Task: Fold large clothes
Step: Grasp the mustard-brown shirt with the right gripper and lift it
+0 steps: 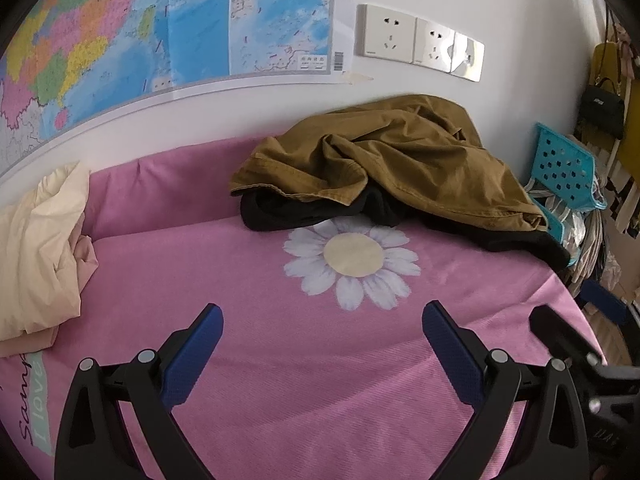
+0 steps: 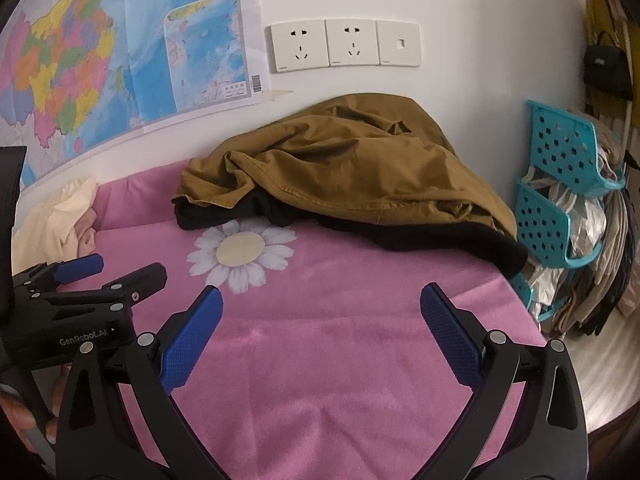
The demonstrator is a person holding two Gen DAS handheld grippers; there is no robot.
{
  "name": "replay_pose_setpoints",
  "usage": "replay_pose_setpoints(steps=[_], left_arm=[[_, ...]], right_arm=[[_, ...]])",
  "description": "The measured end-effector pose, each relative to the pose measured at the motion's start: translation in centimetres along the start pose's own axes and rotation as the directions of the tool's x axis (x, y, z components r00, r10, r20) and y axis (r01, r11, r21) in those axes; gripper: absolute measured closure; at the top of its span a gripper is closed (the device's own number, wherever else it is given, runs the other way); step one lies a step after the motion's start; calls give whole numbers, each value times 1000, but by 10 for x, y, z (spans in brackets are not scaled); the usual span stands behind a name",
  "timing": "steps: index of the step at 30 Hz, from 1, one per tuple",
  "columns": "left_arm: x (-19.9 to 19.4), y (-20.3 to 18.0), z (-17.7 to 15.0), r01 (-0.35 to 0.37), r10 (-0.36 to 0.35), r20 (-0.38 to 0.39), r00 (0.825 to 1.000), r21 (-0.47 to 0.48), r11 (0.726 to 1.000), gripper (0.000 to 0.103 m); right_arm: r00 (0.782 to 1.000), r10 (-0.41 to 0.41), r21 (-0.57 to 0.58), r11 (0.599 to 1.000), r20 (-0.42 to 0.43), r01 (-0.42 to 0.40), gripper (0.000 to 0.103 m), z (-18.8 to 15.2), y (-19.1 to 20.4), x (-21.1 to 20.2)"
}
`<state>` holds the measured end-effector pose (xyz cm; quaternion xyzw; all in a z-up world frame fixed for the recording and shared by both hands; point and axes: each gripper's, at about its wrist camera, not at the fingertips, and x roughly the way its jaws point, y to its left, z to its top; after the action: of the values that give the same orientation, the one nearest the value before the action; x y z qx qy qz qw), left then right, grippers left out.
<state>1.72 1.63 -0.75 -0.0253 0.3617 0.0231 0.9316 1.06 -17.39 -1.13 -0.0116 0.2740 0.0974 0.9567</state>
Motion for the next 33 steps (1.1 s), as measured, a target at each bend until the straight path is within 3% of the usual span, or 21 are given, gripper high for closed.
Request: replay_pose_setpoints(steps=[7, 15, 16, 17, 21, 23, 25, 28, 31, 33], left_arm=[[22, 27, 10, -58, 57, -47, 997, -27, 998, 6], [37, 61, 21, -139, 135, -67, 989, -57, 989, 6], [38, 66, 22, -147, 143, -69, 987, -61, 987, 6], [39, 69, 22, -153, 149, -72, 986, -65, 986, 6], [43, 79, 23, -164, 158, -83, 984, -73, 984, 6], [45, 81, 23, -163, 157, -89, 984, -73, 984, 6], [49, 84, 23, -160, 153, -96, 984, -68, 985, 6], [52, 87, 23, -166, 161, -96, 982, -52, 985, 6], [56, 95, 23, -172, 166, -101, 981, -53, 984, 6], [60, 100, 24, -176, 170, -105, 980, -54, 983, 6]], right_arm=[[1000, 8, -196, 981, 6, -6, 5, 47, 17, 46], [997, 48, -367, 928, -62, -67, 8, 93, 59, 148], [996, 55, -384, 920, -74, -80, 16, 94, 63, 157], [994, 59, -408, 909, -89, -90, 31, 96, 69, 166], [979, 109, -417, 892, -172, -172, 57, 101, 73, 187], [973, 132, -431, 879, -191, -204, 91, 102, 72, 182], [971, 147, -438, 872, -190, -218, 95, 104, 67, 168], [968, 189, -406, 882, -164, -241, 97, 117, 50, 139], [972, 222, -364, 902, -72, -232, 95, 129, 25, 106], [981, 180, -368, 910, -66, -192, 69, 130, 21, 104]])
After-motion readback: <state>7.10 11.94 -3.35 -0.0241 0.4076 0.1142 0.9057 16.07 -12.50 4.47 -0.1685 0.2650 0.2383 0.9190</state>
